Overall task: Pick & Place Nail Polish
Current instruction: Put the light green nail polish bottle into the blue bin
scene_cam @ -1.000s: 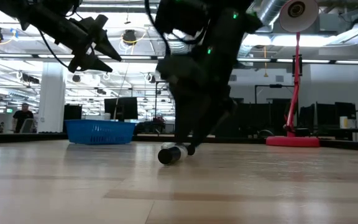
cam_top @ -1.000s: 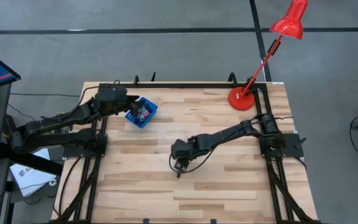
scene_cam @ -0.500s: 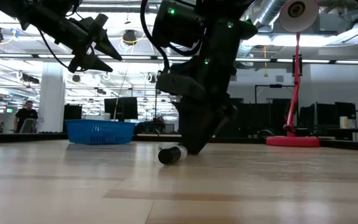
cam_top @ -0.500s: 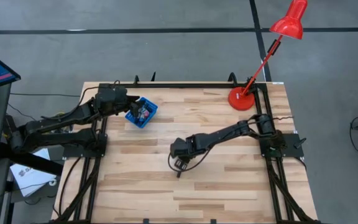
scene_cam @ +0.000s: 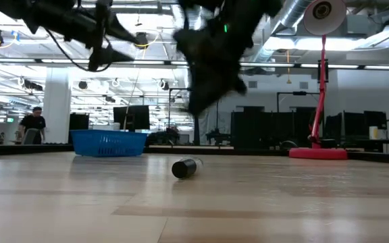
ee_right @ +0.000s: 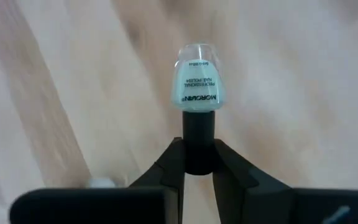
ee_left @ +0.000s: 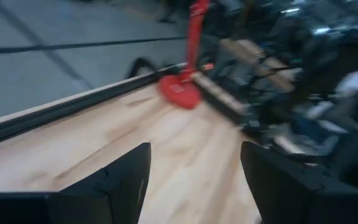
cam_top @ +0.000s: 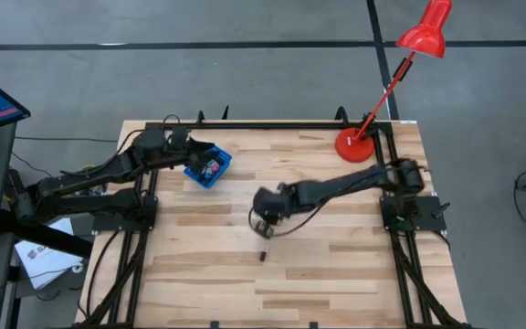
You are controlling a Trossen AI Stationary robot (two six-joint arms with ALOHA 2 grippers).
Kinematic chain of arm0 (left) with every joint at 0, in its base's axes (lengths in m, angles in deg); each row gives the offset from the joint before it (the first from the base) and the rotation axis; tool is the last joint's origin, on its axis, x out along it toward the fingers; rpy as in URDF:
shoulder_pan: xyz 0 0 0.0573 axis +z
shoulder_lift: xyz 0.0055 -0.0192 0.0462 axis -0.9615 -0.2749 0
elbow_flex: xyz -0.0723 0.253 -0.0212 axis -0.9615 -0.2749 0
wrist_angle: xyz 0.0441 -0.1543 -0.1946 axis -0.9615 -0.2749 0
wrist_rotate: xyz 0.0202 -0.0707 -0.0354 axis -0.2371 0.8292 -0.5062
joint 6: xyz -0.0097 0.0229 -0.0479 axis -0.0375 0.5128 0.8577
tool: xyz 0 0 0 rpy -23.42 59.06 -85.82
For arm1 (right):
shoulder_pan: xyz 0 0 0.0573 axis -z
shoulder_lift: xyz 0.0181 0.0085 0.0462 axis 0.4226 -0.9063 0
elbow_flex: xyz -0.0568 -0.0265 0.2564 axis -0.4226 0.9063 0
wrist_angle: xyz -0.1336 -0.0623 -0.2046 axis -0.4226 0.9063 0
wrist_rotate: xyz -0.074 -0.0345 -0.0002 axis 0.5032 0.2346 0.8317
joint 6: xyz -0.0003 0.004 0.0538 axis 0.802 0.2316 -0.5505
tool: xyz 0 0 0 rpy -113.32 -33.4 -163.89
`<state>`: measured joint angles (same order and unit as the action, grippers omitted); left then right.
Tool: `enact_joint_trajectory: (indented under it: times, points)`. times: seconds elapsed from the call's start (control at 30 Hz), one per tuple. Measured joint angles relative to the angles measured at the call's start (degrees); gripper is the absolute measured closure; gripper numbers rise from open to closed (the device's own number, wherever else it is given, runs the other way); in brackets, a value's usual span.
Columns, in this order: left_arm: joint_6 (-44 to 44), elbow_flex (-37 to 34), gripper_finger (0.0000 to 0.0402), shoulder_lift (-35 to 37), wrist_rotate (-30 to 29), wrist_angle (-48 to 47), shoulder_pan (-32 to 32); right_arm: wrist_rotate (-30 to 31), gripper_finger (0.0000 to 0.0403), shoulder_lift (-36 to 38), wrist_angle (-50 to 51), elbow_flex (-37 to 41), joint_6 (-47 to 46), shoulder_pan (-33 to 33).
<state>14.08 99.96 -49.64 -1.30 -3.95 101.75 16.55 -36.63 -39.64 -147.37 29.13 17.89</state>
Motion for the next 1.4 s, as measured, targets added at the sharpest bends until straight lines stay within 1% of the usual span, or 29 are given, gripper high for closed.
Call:
enact_joint_trajectory:
  times: [0.17,0.3,0.37,0.5,0.6,0.77,0.93,1.07,1.2,1.4]
  points:
    - [0.0,0.0,0.0149,0.0,8.0,9.9,0.0,3.0,0.0361,8.8,-5.9,0.0,2.9,2.4]
    - [-0.2,0.0,0.0146,0.0,12.0,21.2,0.0,5.6,0.0361,15.6,-11.9,-0.1,5.4,4.0]
    - [-0.4,0.0,0.0146,-0.1,12.8,25.5,0.0,6.6,0.0361,17.9,-14.1,-0.1,6.5,4.6]
    - [-0.4,0.0,0.0144,-0.9,13.2,31.2,0.0,7.7,0.0361,21.2,-18.0,-0.1,8.6,5.6]
    - [0.0,0.0,0.0138,-3.5,13.2,36.5,-0.6,7.7,0.0361,21.9,-20.6,-0.1,10.2,6.1]
    - [0.1,0.0,0.0125,-10.2,13.3,45.2,-3.9,7.6,0.0361,21.8,-21.5,-0.1,11.1,6.5]
    - [0.1,0.0,0.0119,-15.5,13.2,47.7,-6.5,7.6,0.0361,21.6,-21.5,-0.1,12.2,6.7]
    - [1.5,0.0,0.0119,-18.5,13.1,52.8,-7.7,7.4,0.0361,21.6,-21.4,-0.1,13.0,6.9]
    - [2.0,0.2,0.0119,-20.8,13.1,54.8,-8.3,7.4,0.0361,21.6,-21.5,-0.1,13.3,6.9]
    - [1.6,4.1,0.0119,-24.4,13.5,55.0,-9.5,7.4,0.0361,21.6,-21.6,-0.1,13.8,6.9]
